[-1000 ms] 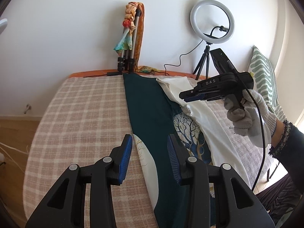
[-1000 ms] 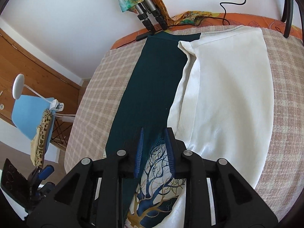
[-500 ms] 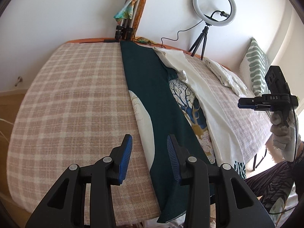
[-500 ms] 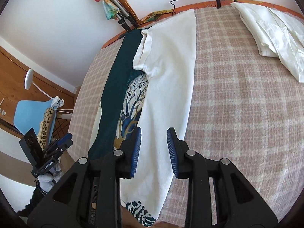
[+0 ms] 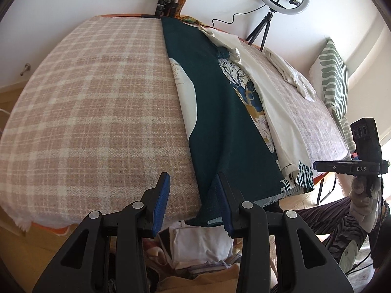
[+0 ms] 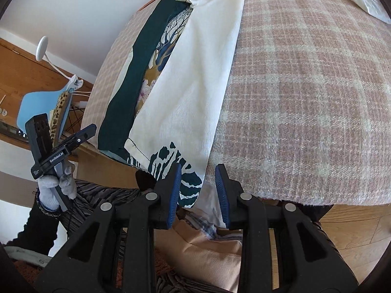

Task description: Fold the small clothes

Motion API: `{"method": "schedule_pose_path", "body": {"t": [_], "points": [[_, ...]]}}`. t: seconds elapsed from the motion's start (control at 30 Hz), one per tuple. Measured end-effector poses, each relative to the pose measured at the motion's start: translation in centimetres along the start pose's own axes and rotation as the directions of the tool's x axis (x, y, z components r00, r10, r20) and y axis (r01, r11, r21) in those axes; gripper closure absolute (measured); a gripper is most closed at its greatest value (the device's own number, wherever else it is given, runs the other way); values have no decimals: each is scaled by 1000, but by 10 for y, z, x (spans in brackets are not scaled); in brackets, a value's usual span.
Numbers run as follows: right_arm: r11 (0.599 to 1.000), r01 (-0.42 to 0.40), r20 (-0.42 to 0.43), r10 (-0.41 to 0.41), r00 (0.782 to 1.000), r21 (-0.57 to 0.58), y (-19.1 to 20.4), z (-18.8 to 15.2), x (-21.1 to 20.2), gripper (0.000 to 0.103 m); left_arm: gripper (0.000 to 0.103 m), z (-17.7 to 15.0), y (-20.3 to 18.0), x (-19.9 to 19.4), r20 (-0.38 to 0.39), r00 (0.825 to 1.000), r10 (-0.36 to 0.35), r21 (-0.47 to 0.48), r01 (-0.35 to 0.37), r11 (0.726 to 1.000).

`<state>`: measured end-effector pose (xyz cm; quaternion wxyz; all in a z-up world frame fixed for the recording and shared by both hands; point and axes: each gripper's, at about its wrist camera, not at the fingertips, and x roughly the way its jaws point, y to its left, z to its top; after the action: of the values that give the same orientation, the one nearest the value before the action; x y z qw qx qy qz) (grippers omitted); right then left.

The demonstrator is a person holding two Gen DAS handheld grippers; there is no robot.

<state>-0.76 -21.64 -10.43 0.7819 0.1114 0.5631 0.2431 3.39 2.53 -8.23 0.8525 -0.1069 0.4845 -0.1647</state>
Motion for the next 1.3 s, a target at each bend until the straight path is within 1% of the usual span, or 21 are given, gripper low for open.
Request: {"method": "schedule_pose_path", "body": {"t": [0.03,0.13,0.3,0.33,0.4,0.47,0.5,0.57,0.6,0.67,0.7,0.73,0.77,0.8,0.9,1.0,1.1,1.17,1.2,1.27,1.3], "points": [[1000,4,15,-4,1000,-19,6,0,-3,73,67,-2,-2,-1,-2,1000,0,9,0,1000],[995,-52,31,55,998,-85,34,4,-7,73,67,-8,-9,0,-10,1000,-8,45,9,999],[974,-141,-19,140,990,-180,85,19,16,73,67,-20,-20,6,-38,999,-19,105,23,994],[971,-143,-31,139,990,-193,93,22,23,72,67,-22,-23,7,-35,999,-9,126,13,992],[970,-106,-55,96,994,-220,106,26,43,72,67,-26,-29,8,-27,999,20,167,-16,986],[973,-73,-80,57,995,-220,110,29,59,72,68,-29,-34,9,-19,999,43,202,-38,979],[974,-77,-97,58,994,-211,110,31,65,72,70,-31,-37,9,-9,998,56,221,-53,974],[977,-72,-121,49,991,-198,109,32,74,72,82,-33,-40,8,1,998,65,251,-63,966],[979,-57,-126,32,992,-198,109,31,78,72,84,-35,-41,8,4,998,69,262,-68,963],[979,-58,-120,34,992,-194,109,32,78,72,96,-36,-43,8,10,997,71,280,-70,957],[979,-62,-124,38,992,-193,109,32,77,72,96,-37,-44,7,14,997,70,286,-71,956],[978,-64,-124,40,991,-197,110,32,76,77,99,-37,-46,5,24,997,72,293,-76,953],[978,-75,-128,50,990,-195,110,32,76,84,100,-37,-48,1,35,997,74,304,-81,949],[978,-102,-143,77,987,-182,109,32,76,97,100,-38,-50,-3,46,996,74,317,-85,944],[977,-143,-135,122,983,-158,104,32,69,98,100,-42,-59,-9,72,992,99,384,-119,916],[977,-128,-141,104,985,-173,103,30,68,98,100,-50,-61,-3,35,992,120,431,-124,894],[973,-121,-144,94,985,-196,104,25,64,98,100,-54,-60,-1,-5,993,117,434,-103,895],[972,-124,-143,96,985,-202,104,23,57,98,92,-51,-56,-7,-1,995,97,397,-89,913],[971,-126,-133,101,986,-201,102,21,51,95,88,-48,-52,-12,7,997,83,365,-80,927],[977,-98,-84,84,993,-188,91,17,34,77,66,-39,-41,-21,29,998,56,282,-61,957],[982,-58,-48,50,998,-182,84,15,25,56,65,-34,-35,-24,37,999,38,234,-46,971]]}}
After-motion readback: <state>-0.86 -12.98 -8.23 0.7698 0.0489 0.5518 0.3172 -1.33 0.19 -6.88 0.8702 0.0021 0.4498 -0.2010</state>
